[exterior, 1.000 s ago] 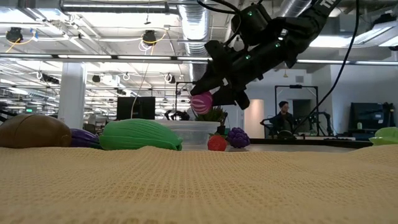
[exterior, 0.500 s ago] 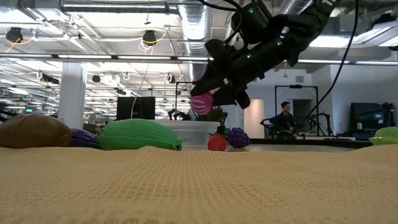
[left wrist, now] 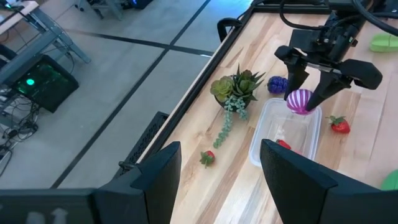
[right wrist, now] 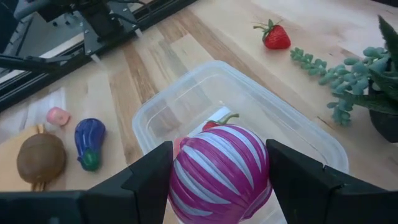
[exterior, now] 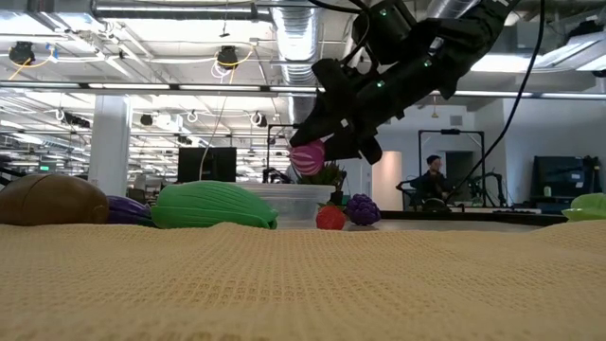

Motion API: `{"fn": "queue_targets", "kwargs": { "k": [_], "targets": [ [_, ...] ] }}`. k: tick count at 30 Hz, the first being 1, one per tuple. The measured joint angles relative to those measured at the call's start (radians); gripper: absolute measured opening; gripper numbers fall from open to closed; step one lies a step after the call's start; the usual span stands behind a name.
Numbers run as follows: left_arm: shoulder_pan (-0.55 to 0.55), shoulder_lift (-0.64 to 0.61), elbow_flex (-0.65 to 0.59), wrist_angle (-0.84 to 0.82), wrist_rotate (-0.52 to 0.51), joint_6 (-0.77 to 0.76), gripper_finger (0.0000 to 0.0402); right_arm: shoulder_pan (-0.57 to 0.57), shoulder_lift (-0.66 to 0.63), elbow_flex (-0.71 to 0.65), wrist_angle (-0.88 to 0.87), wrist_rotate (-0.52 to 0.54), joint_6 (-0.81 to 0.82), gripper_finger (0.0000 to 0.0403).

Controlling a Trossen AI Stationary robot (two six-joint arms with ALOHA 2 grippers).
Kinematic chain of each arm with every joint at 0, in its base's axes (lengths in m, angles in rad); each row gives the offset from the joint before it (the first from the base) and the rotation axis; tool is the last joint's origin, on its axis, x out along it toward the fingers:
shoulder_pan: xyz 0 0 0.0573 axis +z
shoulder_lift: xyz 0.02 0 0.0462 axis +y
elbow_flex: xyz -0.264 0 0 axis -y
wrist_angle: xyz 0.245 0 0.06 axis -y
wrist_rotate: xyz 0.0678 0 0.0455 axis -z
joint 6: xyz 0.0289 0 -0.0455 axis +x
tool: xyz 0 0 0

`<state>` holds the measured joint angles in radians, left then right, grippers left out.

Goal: Pick and placing Produce into tupperware
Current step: Put the purple onion into the transparent bin

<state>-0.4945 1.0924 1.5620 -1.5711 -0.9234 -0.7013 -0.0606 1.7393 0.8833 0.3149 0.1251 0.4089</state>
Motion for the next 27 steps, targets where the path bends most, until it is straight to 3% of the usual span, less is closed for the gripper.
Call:
{"fn": "queue_targets", "kwargs": {
  "k": [21, 27],
  "targets": [
    [0.000, 0.000, 0.000, 0.000, 0.000, -0.001, 0.0212, 0.032, 0.000, 0.000, 0.001, 0.102, 0.055, 0.0232],
    [0.000, 0.000, 0.000, 0.000, -0.006, 0.000, 0.0212, 0.035, 0.062, 0.015, -0.001, 0.092, 0.065, 0.0232]
  ]
}}
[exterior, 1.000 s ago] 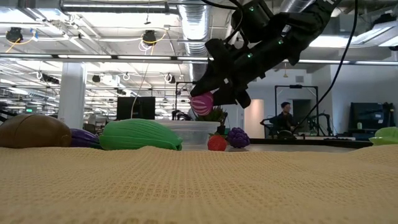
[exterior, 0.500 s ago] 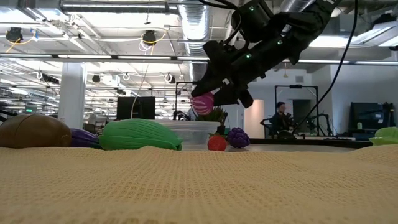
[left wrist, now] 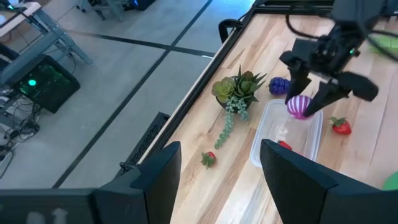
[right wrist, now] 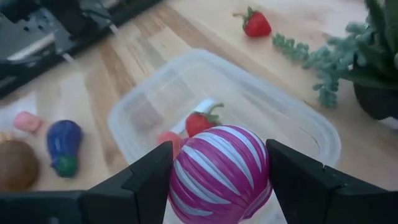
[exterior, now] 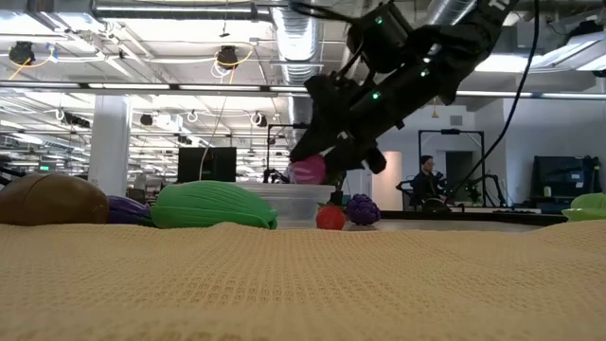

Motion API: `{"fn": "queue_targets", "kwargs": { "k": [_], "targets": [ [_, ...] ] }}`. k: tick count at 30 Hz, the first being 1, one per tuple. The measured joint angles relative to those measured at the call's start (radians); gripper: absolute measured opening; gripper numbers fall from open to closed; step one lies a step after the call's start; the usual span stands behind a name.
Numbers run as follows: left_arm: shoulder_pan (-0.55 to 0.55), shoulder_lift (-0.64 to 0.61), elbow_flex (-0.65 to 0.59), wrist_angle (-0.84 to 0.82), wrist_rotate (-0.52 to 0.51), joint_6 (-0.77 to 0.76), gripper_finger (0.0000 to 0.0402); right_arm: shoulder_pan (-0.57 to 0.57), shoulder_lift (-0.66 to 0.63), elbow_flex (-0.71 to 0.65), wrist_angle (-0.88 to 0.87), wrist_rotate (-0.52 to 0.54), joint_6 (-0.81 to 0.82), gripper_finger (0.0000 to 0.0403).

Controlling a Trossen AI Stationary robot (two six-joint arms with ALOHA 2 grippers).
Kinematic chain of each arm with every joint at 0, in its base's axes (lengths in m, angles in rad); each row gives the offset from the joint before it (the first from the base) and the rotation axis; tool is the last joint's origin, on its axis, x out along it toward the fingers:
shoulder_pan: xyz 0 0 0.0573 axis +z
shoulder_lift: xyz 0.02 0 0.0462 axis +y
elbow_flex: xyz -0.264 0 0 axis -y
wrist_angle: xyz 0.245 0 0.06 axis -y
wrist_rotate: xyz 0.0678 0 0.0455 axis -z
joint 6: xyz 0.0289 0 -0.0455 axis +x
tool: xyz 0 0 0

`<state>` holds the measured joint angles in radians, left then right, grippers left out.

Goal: Pick and placing Produce into tupperware
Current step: Put the purple onion into the transparent bin

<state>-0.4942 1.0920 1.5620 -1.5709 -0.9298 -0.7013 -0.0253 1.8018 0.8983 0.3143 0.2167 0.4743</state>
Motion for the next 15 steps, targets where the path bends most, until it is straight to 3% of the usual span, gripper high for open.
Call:
{"fn": "queue_targets", "kwargs": {
  "k": [11, 15],
  "targets": [
    [0.000, 0.000, 0.000, 0.000, 0.026, -0.001, 0.0212, -0.014, 0.052, 0.116, -0.067, -0.007, -0.063, 0.0232],
    [0.000, 0.000, 0.000, 0.000, 0.028, -0.001, 0.0212, -0.032, 0.052, 0.117, -0.077, -0.067, -0.063, 0.0235]
  ]
}}
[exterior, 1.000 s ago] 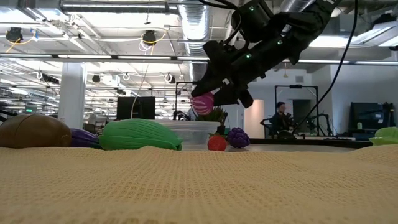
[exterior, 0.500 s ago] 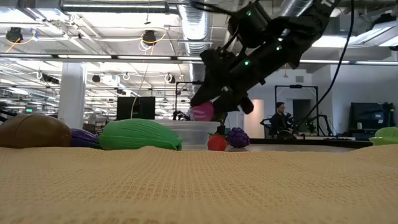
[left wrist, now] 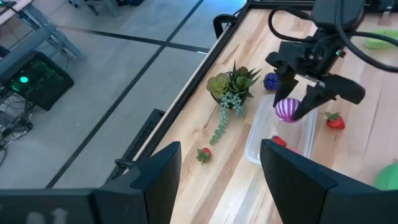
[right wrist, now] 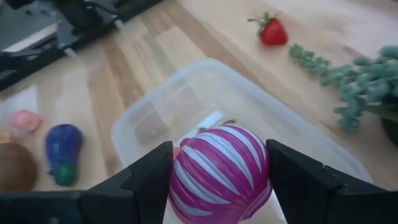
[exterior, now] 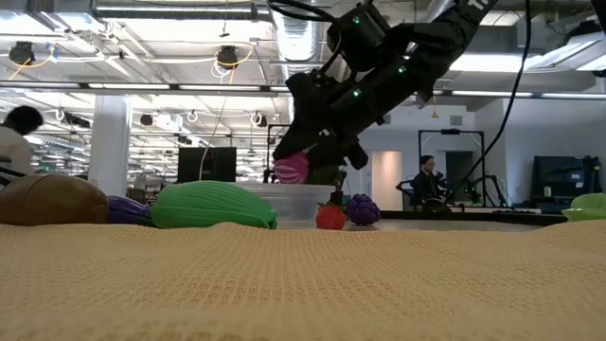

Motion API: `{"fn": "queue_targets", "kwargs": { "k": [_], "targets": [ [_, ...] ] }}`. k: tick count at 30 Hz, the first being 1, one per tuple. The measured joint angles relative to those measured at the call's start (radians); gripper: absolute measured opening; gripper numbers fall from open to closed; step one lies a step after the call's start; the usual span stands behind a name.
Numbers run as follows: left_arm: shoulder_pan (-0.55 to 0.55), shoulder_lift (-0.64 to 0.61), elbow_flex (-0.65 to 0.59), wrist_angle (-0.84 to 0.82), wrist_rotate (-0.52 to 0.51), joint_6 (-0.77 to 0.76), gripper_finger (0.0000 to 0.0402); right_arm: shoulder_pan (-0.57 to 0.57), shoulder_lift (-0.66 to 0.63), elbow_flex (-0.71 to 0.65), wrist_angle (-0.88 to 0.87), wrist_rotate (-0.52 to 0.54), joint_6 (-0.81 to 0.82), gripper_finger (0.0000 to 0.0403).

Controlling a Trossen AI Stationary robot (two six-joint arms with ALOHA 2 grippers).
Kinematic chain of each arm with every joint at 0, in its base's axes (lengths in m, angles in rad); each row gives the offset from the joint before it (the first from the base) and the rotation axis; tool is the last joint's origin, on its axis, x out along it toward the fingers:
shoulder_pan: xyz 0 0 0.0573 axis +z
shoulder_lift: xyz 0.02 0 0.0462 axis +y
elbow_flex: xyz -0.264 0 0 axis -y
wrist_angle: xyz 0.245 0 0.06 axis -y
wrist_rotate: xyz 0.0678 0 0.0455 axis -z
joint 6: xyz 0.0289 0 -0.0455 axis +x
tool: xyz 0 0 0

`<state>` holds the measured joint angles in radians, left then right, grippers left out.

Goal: Pick and placing Produce into tupperware
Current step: Put the purple onion into the transparent bin

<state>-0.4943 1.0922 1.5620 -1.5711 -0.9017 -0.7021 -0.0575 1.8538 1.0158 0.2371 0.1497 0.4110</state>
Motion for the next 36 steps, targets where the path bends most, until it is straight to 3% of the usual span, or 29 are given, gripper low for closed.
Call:
{"fn": "queue_targets", "kwargs": {
  "k": [36],
  "targets": [
    [0.000, 0.000, 0.000, 0.000, 0.000, 0.007, 0.0212, -0.002, 0.000, 0.001, -0.027, -0.097, 0.000, 0.0250]
  ]
}}
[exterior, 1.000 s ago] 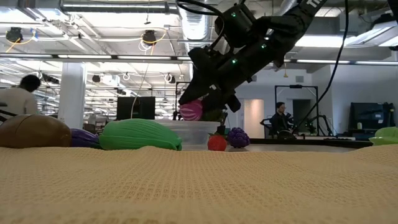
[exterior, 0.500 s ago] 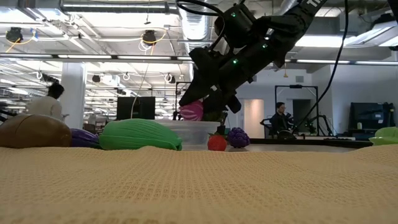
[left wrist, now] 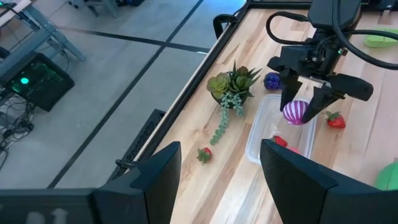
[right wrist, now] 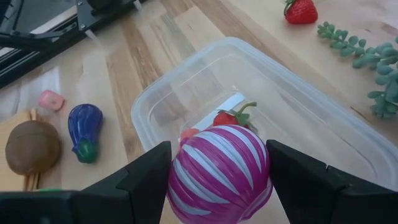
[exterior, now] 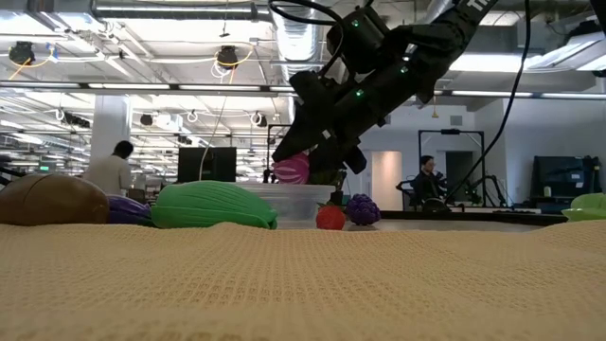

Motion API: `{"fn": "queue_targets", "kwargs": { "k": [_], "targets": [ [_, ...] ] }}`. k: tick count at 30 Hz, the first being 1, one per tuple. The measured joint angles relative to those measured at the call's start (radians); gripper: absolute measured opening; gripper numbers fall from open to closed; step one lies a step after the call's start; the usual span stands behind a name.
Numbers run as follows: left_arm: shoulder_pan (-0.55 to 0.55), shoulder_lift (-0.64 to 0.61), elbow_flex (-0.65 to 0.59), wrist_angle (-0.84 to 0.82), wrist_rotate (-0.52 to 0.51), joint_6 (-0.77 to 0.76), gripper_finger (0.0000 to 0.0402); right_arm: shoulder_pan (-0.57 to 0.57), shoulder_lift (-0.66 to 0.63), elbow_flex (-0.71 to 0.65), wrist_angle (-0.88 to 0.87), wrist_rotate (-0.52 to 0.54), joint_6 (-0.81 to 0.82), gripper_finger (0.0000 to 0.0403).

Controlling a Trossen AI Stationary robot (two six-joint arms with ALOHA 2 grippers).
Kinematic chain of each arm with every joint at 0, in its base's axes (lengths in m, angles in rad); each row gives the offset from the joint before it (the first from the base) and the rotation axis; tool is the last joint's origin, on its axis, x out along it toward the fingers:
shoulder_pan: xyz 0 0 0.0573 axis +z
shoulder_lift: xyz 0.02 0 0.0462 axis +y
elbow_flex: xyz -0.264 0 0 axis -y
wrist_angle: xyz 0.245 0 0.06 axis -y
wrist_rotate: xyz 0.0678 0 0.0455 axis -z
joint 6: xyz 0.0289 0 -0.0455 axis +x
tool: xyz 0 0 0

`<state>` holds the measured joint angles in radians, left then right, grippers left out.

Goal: Pick and placing Produce into tupperware
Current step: Put the purple onion into the transparent bin

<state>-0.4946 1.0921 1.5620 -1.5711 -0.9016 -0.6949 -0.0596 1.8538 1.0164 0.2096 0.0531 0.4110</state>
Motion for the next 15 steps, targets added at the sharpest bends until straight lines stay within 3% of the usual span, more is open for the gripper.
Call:
{"fn": "queue_targets", "kwargs": {
  "k": [15],
  "targets": [
    [0.000, 0.000, 0.000, 0.000, -0.001, 0.001, 0.0212, -0.008, 0.000, 0.000, -0.001, -0.004, 0.000, 0.0250]
  ]
}}
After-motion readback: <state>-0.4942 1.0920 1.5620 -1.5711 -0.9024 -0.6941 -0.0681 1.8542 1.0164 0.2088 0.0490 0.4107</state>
